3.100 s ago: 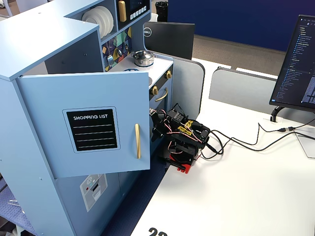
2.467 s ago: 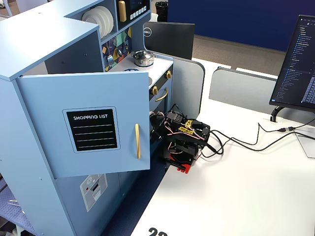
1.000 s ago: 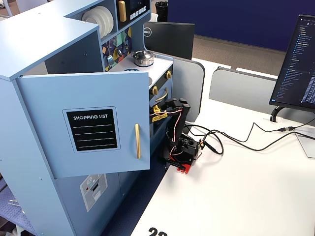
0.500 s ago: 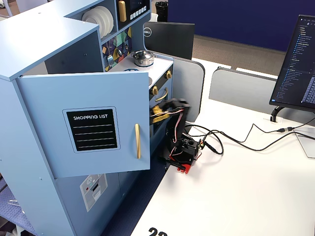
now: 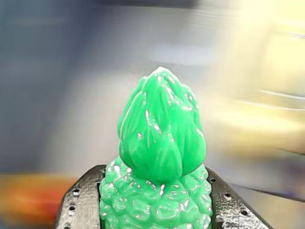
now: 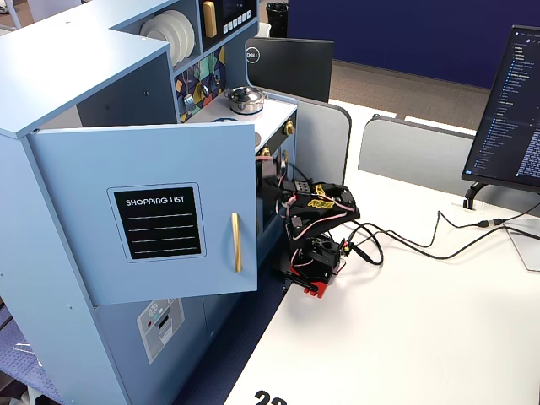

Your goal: Pick up the green pineapple from the left cabinet and place it in the gray recipient

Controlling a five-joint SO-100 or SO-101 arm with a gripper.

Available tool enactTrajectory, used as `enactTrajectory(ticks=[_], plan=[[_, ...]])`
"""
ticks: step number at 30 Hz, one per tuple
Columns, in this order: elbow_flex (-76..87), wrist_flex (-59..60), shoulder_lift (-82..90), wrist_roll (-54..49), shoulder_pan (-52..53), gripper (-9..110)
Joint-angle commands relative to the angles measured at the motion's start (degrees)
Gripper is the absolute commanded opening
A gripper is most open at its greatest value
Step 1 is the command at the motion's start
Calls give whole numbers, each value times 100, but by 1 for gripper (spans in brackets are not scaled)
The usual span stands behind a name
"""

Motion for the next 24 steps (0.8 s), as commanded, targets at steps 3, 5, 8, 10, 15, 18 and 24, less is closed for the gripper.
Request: enactTrajectory(ticks=[3, 5, 8, 10, 15, 18, 24], plan=[[-1257, 1099, -571, 809, 2171, 0], [-1854, 1564, -1187, 914, 2505, 0], [-2883, 2004, -2329, 1037, 2944, 0], [-3595, 2153, -3085, 1011, 3067, 0], [-4570, 1978, -4333, 826, 3023, 4], [-4632, 1837, -4623, 1072, 2988, 16], [-4342, 1951, -4192, 1371, 2944, 33]])
